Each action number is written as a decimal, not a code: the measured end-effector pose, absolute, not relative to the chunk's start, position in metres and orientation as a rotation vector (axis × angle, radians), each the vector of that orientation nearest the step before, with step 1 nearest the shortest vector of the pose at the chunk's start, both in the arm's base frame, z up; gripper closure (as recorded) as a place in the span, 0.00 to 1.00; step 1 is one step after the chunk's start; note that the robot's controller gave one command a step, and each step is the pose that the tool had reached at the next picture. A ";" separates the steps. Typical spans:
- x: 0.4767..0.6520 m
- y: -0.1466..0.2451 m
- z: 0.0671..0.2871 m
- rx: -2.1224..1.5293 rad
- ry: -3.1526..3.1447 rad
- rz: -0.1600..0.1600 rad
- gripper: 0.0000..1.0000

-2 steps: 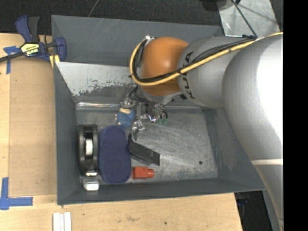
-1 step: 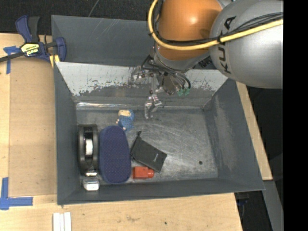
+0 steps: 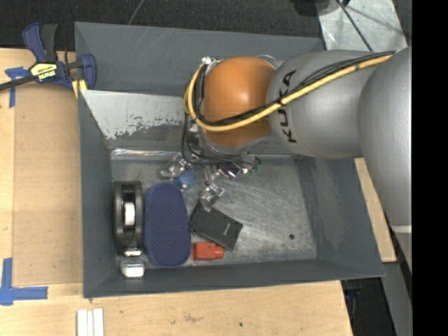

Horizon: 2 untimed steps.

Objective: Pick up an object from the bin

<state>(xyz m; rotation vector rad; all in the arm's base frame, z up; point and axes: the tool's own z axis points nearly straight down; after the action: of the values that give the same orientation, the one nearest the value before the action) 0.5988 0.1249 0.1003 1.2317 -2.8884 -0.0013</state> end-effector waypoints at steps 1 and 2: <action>0.600 0.124 0.102 1.229 -2.894 -0.001 1.00; 0.599 0.120 0.278 1.252 -2.896 0.004 1.00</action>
Offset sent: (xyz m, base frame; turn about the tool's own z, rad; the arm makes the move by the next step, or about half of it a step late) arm 0.0000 0.0000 0.0000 0.0000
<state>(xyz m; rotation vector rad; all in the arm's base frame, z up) 0.5991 0.1202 0.2778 1.2524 -2.8961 0.0041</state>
